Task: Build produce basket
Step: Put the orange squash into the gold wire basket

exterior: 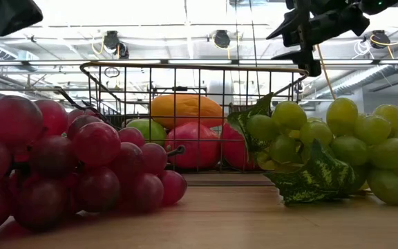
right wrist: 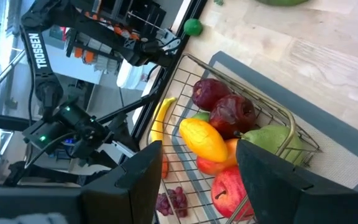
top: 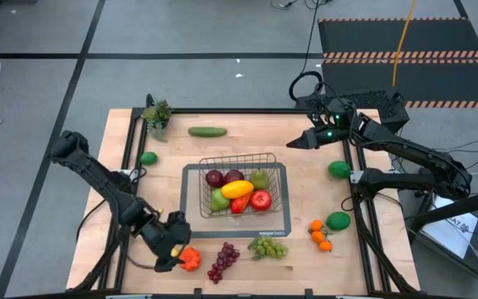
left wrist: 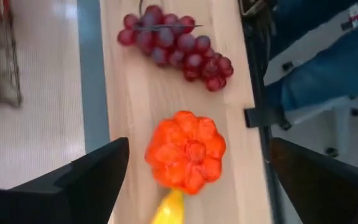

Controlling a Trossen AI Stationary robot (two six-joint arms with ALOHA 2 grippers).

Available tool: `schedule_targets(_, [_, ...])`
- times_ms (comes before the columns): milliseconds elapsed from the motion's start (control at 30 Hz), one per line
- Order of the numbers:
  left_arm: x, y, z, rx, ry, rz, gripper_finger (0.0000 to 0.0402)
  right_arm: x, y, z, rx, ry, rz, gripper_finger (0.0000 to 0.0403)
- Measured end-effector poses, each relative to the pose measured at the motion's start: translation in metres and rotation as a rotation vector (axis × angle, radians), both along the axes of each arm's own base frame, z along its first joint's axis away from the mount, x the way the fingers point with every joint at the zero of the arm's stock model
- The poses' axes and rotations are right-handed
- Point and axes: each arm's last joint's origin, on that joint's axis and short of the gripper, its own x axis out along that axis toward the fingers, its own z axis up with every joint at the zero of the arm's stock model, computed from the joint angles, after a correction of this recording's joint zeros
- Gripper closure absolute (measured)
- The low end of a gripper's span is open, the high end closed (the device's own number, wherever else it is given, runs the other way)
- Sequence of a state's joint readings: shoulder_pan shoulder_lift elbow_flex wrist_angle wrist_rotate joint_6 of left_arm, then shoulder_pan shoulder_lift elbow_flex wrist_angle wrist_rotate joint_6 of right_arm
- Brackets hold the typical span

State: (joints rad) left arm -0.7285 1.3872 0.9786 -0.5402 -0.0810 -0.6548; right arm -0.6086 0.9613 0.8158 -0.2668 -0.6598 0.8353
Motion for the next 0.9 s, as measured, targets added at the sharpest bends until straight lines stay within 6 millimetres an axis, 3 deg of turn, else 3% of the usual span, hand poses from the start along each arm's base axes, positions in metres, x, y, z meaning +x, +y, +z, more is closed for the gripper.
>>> schedule_targets(233, [-0.005, -0.009, -0.016, 0.022, -0.080, -0.065, 0.0003, 0.000, 0.000, 0.000, -0.013, -0.001, 0.004, 0.0202])
schedule_targets(600, [-0.007, -0.029, -0.047, 0.079, 0.005, -0.140, 0.0002, 0.000, 0.000, 0.000, -0.013, 0.001, -0.003, 0.0202])
schedule_targets(900, [0.002, -0.030, -0.071, 0.126, 0.083, -0.084, 0.0002, 0.000, 0.000, 0.000, 0.011, 0.002, -0.013, 0.0202])
